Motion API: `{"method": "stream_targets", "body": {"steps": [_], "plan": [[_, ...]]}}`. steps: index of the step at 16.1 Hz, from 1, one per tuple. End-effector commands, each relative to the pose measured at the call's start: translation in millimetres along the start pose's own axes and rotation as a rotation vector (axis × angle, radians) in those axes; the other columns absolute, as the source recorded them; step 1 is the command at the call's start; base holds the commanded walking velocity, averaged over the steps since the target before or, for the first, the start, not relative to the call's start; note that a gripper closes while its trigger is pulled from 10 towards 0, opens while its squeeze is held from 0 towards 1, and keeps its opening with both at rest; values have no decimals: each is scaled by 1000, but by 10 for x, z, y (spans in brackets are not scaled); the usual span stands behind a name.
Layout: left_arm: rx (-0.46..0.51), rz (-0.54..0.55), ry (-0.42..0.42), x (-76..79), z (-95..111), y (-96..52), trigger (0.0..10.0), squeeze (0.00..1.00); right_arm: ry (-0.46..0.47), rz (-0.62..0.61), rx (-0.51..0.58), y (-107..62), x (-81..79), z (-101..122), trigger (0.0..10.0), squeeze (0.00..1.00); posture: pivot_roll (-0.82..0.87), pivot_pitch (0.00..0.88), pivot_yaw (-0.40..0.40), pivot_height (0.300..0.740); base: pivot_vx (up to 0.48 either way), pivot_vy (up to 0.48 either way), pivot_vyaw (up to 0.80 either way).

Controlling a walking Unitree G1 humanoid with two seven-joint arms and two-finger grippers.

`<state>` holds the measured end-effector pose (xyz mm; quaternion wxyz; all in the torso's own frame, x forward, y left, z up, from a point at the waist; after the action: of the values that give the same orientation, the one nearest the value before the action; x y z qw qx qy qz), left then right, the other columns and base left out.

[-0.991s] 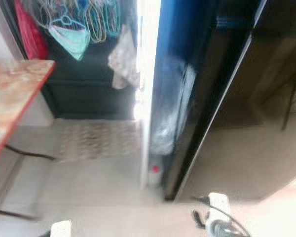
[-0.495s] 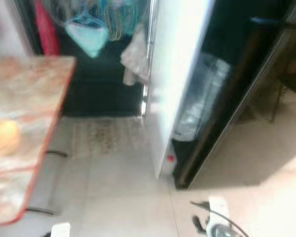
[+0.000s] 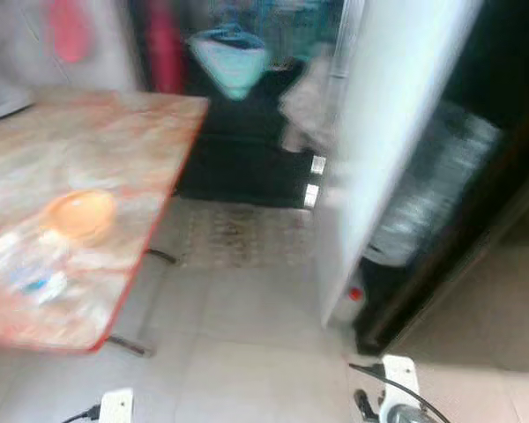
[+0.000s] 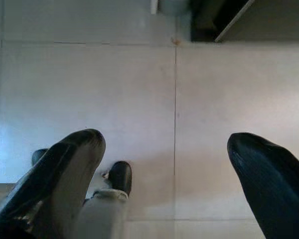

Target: Restocking fridge

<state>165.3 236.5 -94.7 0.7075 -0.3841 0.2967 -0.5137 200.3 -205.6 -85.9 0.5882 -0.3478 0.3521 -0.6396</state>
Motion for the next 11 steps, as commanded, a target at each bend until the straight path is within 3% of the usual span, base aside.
{"method": "stream_targets", "body": {"steps": [1, 11], "plan": [[-54, 20, 12, -78, -139, -21, 10000, 0, 3, 15, 28, 9, -67, 90, 10000, 0, 76, 0, -52, 740, 0, 0, 800], [-54, 17, 18, -76, -152, -24, 10000, 0, -15, 24, 18, 8, -65, 70, 10000, 0, 85, 0, -57, 740, 0, 0, 775]]}}
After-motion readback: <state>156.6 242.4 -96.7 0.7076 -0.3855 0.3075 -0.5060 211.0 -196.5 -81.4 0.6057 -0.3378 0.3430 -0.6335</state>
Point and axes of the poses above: a point about 5 cm out from each wrist's last joint towards the gripper, its own y axis pointing out of the wrist towards the gripper, its own z axis along the axis of the wrist's last joint, x = y × z, the point moved 1 cm from there along y, pointing out of the wrist towards the gripper, and after that the axes turned 5 degrees about -y, right-handed, at the moved point
